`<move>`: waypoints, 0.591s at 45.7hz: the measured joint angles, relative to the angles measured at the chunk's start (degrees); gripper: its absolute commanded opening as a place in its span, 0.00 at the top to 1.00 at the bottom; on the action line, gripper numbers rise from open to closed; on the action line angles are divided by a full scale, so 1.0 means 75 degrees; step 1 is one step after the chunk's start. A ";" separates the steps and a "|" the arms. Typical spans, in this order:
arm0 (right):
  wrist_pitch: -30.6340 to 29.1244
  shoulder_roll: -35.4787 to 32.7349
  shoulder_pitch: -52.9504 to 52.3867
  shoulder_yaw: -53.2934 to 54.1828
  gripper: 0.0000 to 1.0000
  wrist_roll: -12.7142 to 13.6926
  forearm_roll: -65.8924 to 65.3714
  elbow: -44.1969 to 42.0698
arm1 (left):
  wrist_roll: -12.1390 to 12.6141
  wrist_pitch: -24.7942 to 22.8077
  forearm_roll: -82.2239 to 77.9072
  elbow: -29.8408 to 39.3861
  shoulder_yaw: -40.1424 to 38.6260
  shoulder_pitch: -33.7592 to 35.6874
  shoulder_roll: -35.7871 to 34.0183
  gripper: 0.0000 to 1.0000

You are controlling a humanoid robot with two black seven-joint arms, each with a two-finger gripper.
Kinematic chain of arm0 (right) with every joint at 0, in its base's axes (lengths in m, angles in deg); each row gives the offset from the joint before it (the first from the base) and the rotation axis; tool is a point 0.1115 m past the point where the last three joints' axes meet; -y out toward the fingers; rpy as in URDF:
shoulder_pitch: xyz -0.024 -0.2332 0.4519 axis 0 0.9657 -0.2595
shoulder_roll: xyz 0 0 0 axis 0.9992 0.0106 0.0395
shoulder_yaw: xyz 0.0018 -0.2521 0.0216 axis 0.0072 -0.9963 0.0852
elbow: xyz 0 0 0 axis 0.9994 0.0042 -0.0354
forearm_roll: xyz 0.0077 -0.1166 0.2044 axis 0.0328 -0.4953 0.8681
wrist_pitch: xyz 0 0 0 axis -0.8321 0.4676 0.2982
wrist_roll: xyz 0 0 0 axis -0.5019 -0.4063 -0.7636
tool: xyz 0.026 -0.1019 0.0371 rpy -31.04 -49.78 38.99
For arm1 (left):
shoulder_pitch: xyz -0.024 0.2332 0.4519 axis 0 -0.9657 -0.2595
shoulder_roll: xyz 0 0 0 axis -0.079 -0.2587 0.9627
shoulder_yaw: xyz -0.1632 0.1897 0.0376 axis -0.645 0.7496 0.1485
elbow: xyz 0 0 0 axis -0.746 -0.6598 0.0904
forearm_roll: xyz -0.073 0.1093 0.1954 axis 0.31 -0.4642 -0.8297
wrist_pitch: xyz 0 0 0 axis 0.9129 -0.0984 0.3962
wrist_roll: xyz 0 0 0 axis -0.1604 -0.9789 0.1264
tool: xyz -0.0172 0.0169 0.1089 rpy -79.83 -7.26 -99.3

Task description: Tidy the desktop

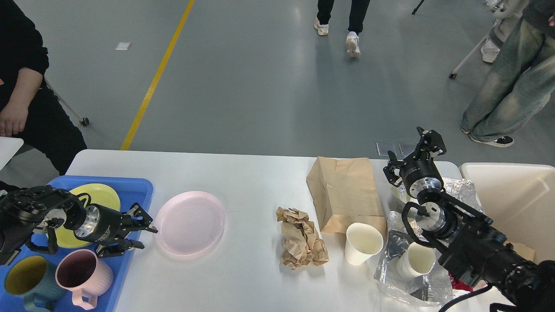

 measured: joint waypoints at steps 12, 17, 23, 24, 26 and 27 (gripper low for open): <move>0.0000 0.0000 0.0000 0.0000 0.00 0.0000 0.0000 0.0000 | -0.0008 -0.0032 0.0014 -0.0052 -0.0078 0.0001 0.0105 0.59; 0.0000 0.0000 0.0000 0.0000 0.00 0.0000 0.0000 0.0000 | -0.0011 -0.0084 0.0020 -0.0054 -0.0090 0.0003 0.0188 0.65; 0.0000 0.0000 0.0000 0.0000 0.00 0.0000 0.0000 0.0000 | -0.0009 -0.0113 0.0020 -0.0054 -0.0062 0.0003 0.0298 0.71; 0.0000 0.0000 0.0000 0.0000 0.00 0.0000 0.0000 0.0000 | -0.0005 -0.0114 0.0020 -0.0054 -0.0053 0.0003 0.0307 0.71; 0.0000 0.0000 0.0000 0.0000 0.00 0.0000 0.0000 0.0000 | 0.0003 -0.0114 0.0019 -0.0054 -0.0041 0.0002 0.0317 0.71; 0.0000 0.0000 0.0000 0.0000 0.00 0.0000 0.0000 0.0000 | 0.0007 -0.0115 0.0017 -0.0054 -0.0035 0.0002 0.0321 0.71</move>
